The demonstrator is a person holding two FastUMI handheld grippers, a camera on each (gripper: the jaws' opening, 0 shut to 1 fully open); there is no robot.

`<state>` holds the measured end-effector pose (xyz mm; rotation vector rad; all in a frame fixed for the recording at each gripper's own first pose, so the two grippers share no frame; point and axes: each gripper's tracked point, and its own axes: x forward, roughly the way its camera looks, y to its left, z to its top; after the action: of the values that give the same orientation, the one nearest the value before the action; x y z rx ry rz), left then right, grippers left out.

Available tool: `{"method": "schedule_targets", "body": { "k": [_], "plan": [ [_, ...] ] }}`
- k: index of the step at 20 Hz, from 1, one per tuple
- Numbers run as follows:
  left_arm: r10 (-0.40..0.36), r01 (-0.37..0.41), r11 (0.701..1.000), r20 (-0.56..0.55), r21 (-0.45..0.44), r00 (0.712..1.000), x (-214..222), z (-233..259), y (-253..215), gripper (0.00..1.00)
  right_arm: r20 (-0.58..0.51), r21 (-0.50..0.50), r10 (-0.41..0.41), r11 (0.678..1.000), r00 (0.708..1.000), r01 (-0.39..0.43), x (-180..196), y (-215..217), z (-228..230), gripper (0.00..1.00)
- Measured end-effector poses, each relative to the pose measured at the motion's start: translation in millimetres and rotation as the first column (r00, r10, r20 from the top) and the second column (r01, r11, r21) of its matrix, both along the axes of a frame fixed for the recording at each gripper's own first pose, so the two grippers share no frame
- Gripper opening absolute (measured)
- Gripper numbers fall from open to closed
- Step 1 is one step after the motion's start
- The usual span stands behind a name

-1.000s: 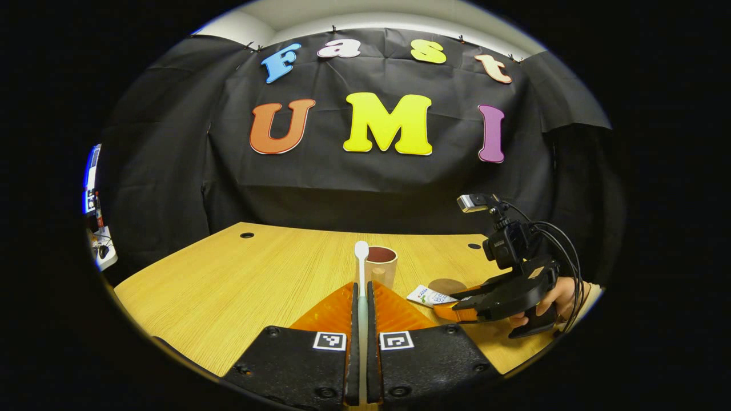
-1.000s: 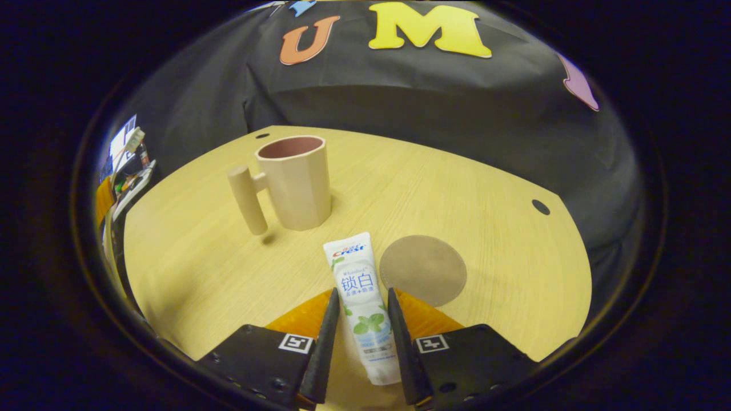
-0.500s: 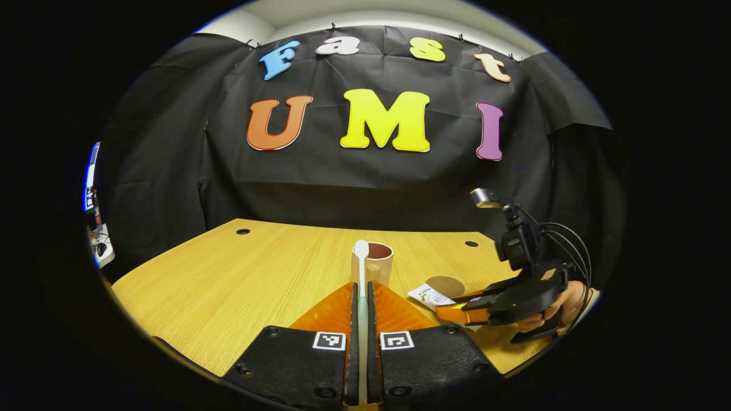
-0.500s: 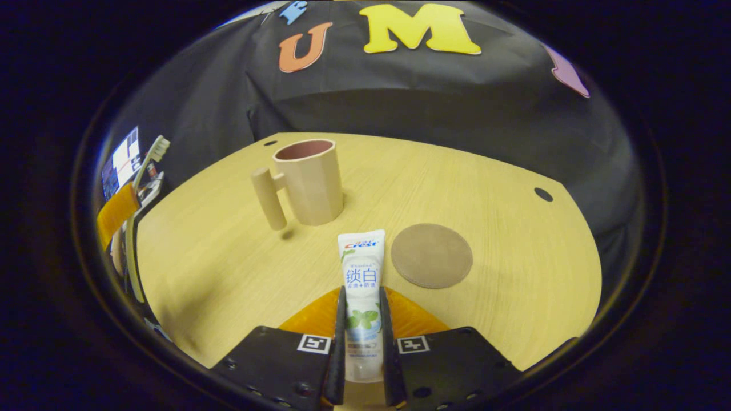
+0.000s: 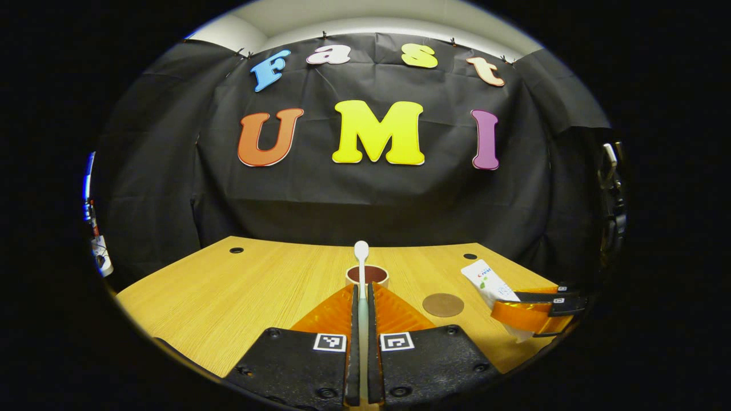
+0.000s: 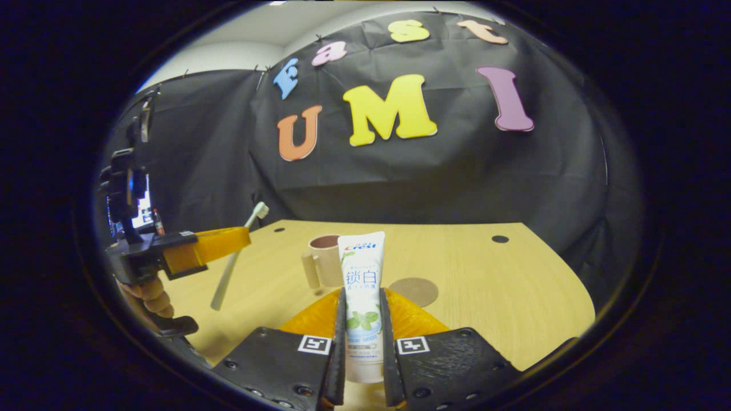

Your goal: Put the toothbrush and toothpaste on the desktop into the cup, then pick up the cup and place it on the coaster on the desktop.

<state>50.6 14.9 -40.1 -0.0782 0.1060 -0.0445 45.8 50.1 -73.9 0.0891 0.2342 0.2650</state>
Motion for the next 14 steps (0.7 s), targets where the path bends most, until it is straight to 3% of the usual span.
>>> {"method": "schedule_targets", "body": {
  "k": [5,8,13,14],
  "plan": [
    [-0.052,0.054,0.998,0.054,-0.039,0.997,60,44,-12,0.07,0.119,0.003,-0.015,1.0,0.993,0.015,-19,-9,28,0.27],
    [-0.079,0.082,0.996,0.084,-0.032,0.993,110,60,-18,0.07,0.121,0.046,-0.034,0.999,0.992,0.029,-21,-14,31,0.27],
    [-0.046,0.045,0.999,0.043,0.013,0.998,173,37,-7,0.07,0.147,0.048,-0.044,0.998,0.988,0.038,-22,-16,37,0.27],
    [-0.044,0.044,0.999,0.038,0.008,0.998,181,35,-6,0.11,0.152,0.052,-0.048,0.998,0.987,0.041,-23,-16,39,0.27]
  ]
}}
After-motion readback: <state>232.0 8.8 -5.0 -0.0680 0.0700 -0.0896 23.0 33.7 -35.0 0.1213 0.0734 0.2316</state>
